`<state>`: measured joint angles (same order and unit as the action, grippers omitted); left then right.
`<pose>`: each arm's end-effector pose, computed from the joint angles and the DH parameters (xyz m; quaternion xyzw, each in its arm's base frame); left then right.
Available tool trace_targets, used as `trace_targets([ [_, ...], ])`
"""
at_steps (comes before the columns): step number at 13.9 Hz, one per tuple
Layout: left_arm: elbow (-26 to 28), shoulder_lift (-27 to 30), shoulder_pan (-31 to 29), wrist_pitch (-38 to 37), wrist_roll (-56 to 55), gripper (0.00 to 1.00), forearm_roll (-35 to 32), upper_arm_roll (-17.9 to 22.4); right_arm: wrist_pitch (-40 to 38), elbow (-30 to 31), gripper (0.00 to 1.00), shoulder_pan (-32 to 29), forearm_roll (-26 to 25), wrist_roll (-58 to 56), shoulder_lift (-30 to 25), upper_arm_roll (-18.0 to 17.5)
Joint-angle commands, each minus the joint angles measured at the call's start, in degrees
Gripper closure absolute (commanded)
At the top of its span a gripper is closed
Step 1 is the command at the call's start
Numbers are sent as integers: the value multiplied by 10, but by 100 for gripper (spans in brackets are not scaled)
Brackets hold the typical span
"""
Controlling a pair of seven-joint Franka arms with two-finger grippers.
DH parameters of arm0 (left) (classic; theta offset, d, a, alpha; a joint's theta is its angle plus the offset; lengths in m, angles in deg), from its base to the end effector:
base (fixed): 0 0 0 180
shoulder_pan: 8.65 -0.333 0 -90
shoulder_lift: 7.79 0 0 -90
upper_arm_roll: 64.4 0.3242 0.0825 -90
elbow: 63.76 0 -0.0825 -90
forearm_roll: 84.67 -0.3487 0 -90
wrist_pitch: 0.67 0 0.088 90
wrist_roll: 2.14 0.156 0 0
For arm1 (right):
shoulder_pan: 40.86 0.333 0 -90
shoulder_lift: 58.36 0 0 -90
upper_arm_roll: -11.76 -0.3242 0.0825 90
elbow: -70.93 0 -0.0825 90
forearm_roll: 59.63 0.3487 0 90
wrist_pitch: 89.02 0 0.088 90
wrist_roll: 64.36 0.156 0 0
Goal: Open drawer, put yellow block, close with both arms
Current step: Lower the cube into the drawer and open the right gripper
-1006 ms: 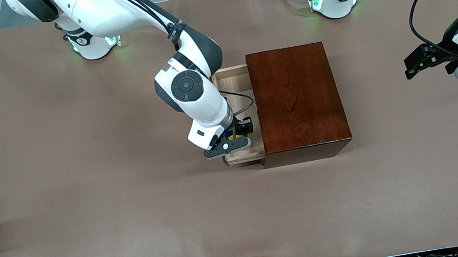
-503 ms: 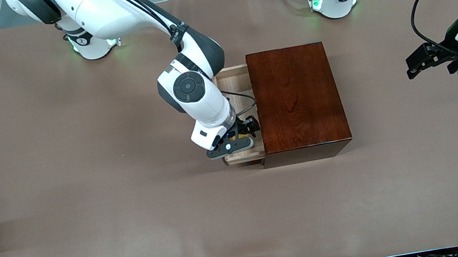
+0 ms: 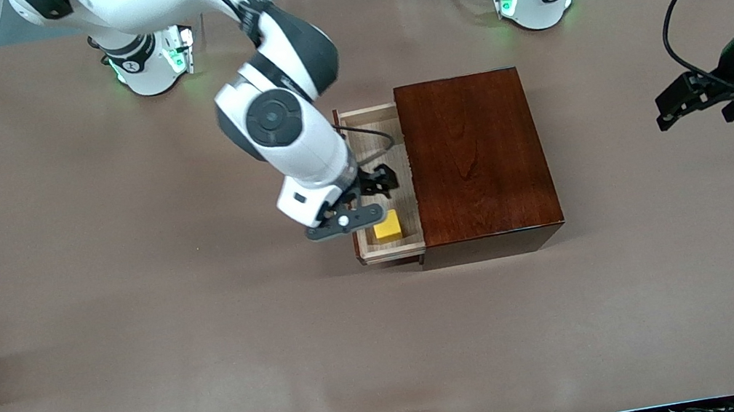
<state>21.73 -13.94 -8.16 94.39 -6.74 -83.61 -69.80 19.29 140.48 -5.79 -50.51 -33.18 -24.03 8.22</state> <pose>0.5617 -0.0580 0.5688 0.9994 -0.0103 0.0286 0.0170 0.5488 0.4498 0.4046 -0.9942 -0.0365 0.0214 0.0991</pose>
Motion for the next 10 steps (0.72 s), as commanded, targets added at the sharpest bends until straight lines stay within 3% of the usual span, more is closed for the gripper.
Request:
trace_targets([
  [1, -8, -7, 7, 3, -16, 0, -4, -6, -99, 17, 0, -62, 6, -23, -58, 0],
  [3, -7, -13, 19, -3, -126, 0, -8, -15, -168, 22, 0, -117, -24, -37, -95, 1],
  [5, -5, -11, 28, -32, -195, 0, -4, -56, -226, 25, 0, -175, -67, -87, -124, 1],
  [7, -3, -15, 51, -36, -281, 0, -3, -103, -234, 49, 0, -242, -82, -158, -153, 1],
  [10, -8, -36, 121, -32, -467, 0, -4, -131, -211, 102, 0, -328, -96, -254, -194, 1],
])
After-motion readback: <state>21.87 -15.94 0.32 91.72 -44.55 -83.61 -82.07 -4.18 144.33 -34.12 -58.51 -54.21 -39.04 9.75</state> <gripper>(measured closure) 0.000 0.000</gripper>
